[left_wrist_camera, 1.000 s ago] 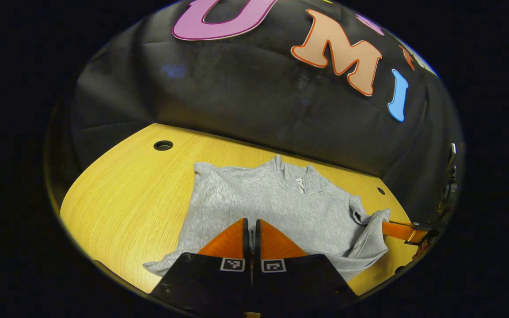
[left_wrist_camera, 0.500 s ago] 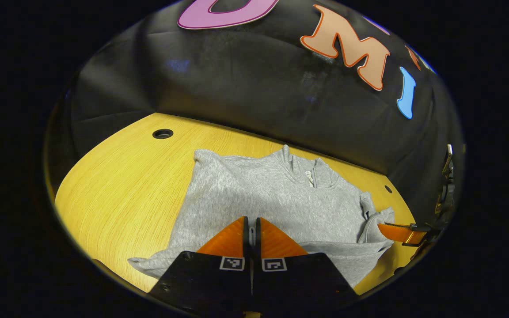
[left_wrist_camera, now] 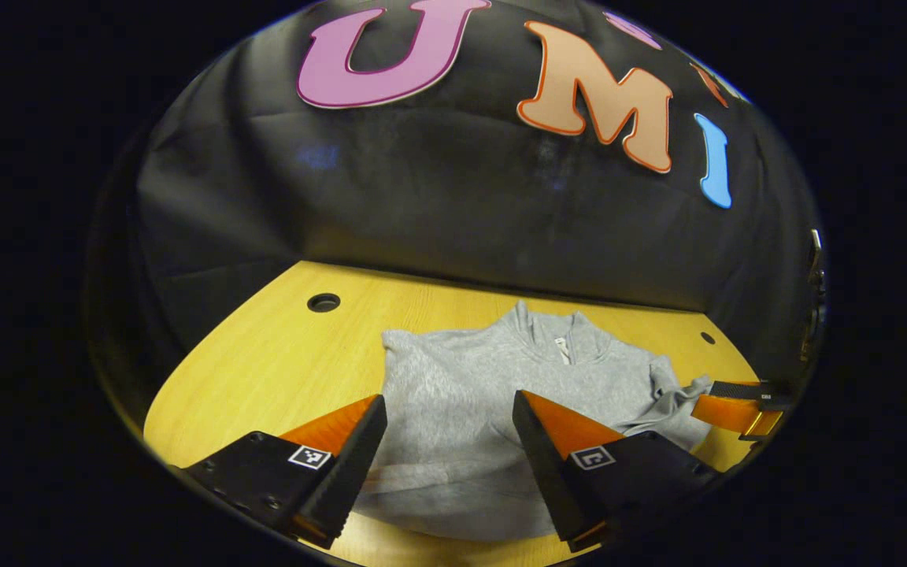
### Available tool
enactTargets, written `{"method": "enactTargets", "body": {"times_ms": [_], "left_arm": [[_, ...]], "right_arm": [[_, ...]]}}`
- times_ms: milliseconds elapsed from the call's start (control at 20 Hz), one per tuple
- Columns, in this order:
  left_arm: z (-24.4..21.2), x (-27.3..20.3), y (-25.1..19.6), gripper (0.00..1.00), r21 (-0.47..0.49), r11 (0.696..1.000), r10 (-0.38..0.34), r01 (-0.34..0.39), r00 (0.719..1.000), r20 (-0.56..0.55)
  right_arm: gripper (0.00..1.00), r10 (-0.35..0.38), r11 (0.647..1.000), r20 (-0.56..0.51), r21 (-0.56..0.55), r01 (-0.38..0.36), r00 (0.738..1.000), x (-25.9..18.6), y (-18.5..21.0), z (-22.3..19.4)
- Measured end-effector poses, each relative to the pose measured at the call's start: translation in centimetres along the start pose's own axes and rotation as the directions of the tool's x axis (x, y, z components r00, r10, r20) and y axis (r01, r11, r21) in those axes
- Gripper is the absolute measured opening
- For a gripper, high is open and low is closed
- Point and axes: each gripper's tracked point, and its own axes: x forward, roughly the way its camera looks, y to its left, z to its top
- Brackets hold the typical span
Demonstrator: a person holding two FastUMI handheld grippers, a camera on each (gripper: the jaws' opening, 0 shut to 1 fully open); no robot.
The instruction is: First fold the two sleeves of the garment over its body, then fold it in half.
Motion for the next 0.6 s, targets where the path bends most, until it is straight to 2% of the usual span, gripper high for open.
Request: {"method": "enactTargets", "body": {"times_ms": [150,350,600], "left_arm": [[1.6,-3.1,0.8,0.91,0.021,1.0,-0.017,0.016,1.0,0.01],[2.3,-8.3,1.5,0.94,0.032,0.999,-0.032,0.032,0.999,0.004],[2.4,-13.6,2.3,0.94,0.008,1.0,-0.023,0.023,1.0,0.007]], "right_arm": [[0.98,0.004,0.999,0.048,0.036,-0.006,0.999,-3.0,0.5,2.1],[0.98,-0.018,0.999,0.106,0.034,0.015,0.994,-7.7,0.5,4.0],[0.98,-0.04,0.999,0.122,0.017,0.038,0.992,-12.6,1.7,2.7]]}}
